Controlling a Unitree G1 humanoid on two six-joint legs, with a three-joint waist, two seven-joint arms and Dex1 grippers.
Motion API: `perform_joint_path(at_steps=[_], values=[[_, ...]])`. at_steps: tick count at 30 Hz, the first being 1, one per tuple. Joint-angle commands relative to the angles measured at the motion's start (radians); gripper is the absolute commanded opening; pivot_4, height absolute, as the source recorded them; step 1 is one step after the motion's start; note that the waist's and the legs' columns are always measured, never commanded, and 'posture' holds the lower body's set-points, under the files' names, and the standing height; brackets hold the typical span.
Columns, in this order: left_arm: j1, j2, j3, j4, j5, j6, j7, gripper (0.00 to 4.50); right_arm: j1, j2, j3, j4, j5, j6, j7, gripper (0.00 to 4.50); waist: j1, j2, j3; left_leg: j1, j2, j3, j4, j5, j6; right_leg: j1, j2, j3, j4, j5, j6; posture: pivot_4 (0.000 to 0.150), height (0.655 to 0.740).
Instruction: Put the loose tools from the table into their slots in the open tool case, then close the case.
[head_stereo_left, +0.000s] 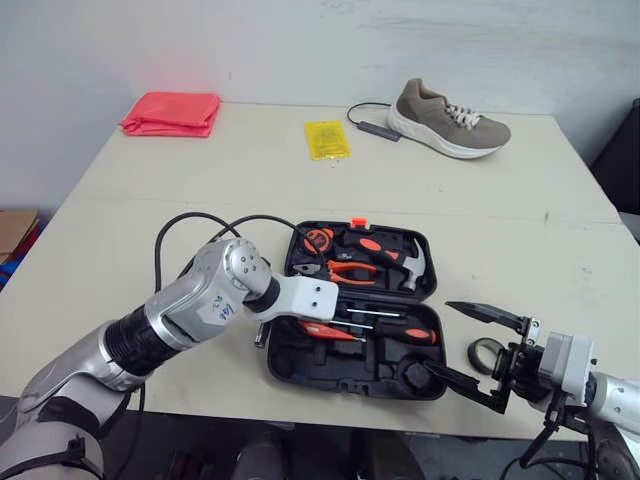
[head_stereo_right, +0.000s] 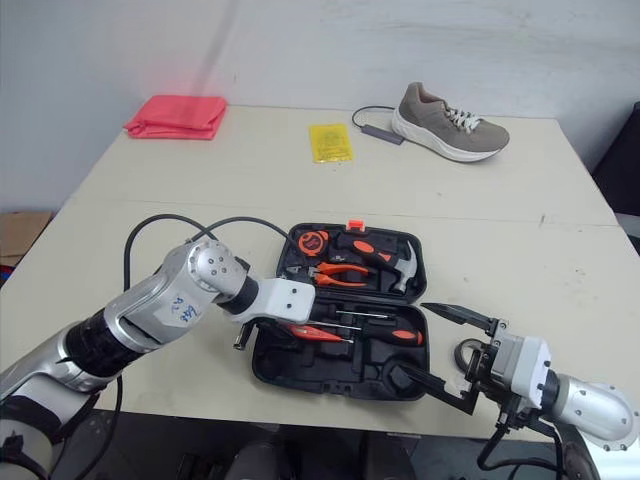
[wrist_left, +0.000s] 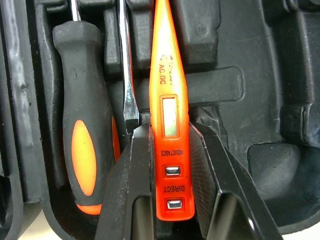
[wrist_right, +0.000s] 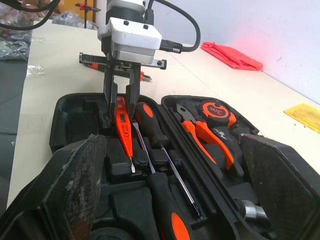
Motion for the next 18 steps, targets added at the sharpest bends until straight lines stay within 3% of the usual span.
perform_joint_path(at_steps=[1,8,18], values=[[0.020,0.010,-0.084,0.059,0.067,0.042,0.004,0.31,-0.007,0.006,0.010,-0.011,0.004,-0.020,0.000,4.50,0.001,0.001,-0.001,0.000,0.000,0.000,0.000,0.000,0.000,0.000,0.000,0.000,0.000,0.000,0.000,0.150,0.7400],[0.068,0.059,0.014,-0.017,0.000,0.016,-0.023,0.31,-0.007,0.001,0.002,-0.008,0.010,-0.017,0.004,4.50,-0.004,0.001,-0.002,0.000,0.001,-0.001,0.000,0.000,0.000,-0.001,-0.002,0.002,0.001,0.000,-0.001,0.150,0.7400],[0.105,0.038,0.129,-0.044,-0.066,-0.075,-0.020,0.31,-0.021,-0.005,0.001,0.001,0.013,-0.011,0.010,4.50,-0.002,0.000,0.000,0.000,0.000,-0.007,-0.001,0.001,-0.002,-0.002,-0.001,0.002,0.003,-0.002,-0.003,0.150,0.7400]])
